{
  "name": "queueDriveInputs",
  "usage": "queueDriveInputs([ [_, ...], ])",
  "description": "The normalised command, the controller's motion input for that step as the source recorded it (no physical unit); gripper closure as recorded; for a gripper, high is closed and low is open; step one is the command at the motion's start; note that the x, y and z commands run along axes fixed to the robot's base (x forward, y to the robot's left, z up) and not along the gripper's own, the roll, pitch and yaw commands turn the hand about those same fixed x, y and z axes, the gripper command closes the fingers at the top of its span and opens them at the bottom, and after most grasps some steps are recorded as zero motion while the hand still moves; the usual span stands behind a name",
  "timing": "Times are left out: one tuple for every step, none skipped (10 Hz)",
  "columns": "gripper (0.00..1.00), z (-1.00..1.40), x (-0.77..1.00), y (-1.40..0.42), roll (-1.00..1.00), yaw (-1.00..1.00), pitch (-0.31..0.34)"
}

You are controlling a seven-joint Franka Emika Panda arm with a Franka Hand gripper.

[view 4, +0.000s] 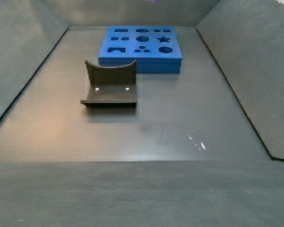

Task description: Insert the star object.

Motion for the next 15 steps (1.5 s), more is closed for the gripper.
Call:
queueDriveInputs([
  [1.00,0.00,0.00,0.00,-0.03,0.00,0.000],
  [1.00,-0.38,-0.22,0.14,0.00,0.20,-0.064],
  [1.00,-1.00,-0.54,0.26,0.06,0.51,-0.104],
  [1.00,-1.00,-0.62,0.18,0.10,0.53,-0.111],
  [1.00,-1.00,-0.58,0.17,0.03,0.51,-0.033],
  [1.00,-0.78,-0.17,0.09,-0.15,0.23,0.031],
  [1.00,-0.51,0.00,0.04,-0.20,0.00,0.061],
  [1.00,-0.54,0.12,0.08,-0.19,-0.04,0.126],
  [1.00,-0.59,0.20,0.12,-0.18,-0.06,0.181],
  [1.00,-0.53,0.15,0.12,-0.12,-0.01,0.173],
  [1.00,-0.38,0.00,0.11,0.00,0.05,0.107],
  [1.00,-0.29,0.01,0.03,0.11,0.39,0.077],
  [1.00,-0.25,0.00,0.00,0.20,0.55,0.013],
  [1.00,-0.25,0.00,0.00,0.21,0.57,0.009],
  [1.00,-0.26,0.00,0.00,0.19,0.52,0.007],
])
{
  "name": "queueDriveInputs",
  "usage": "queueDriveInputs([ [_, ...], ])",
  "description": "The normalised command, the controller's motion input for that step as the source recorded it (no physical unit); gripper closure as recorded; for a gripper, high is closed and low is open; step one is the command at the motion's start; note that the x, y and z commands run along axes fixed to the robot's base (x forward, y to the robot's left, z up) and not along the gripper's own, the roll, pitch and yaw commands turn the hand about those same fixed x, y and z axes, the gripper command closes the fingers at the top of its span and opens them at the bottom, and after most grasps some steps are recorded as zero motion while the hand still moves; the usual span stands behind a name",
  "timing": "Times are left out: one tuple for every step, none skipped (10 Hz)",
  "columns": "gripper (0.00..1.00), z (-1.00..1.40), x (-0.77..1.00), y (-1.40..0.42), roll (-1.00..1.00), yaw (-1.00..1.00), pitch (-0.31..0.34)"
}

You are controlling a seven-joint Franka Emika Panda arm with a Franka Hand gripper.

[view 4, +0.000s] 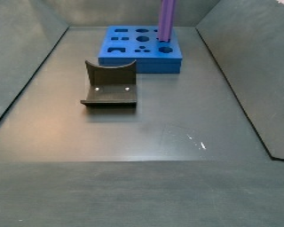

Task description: Insert the star object.

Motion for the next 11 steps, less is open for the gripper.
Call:
queueDriveInputs([
  [1.00,-0.25,0.02,0.02,0.20,0.49,0.027],
  [1.00,-0.25,0.00,0.02,0.20,0.50,0.024],
  [1.00,-0.30,0.18,0.03,0.17,0.36,0.069],
  [1.00,-0.31,0.15,0.03,0.19,0.27,0.091],
  [1.00,-0.52,0.11,0.00,0.10,0.20,0.080],
  [1.00,-0.74,0.15,0.00,0.00,0.00,0.099],
  [1.00,-0.79,0.03,0.00,-0.05,-0.05,0.057],
  [1.00,-0.79,0.08,0.00,-0.11,-0.01,0.029],
  [1.00,-0.64,0.05,0.00,-0.16,0.00,0.011],
  [1.00,-0.29,0.00,0.00,-0.14,0.00,-0.040],
  [1.00,0.00,0.00,0.00,0.00,0.00,0.000],
])
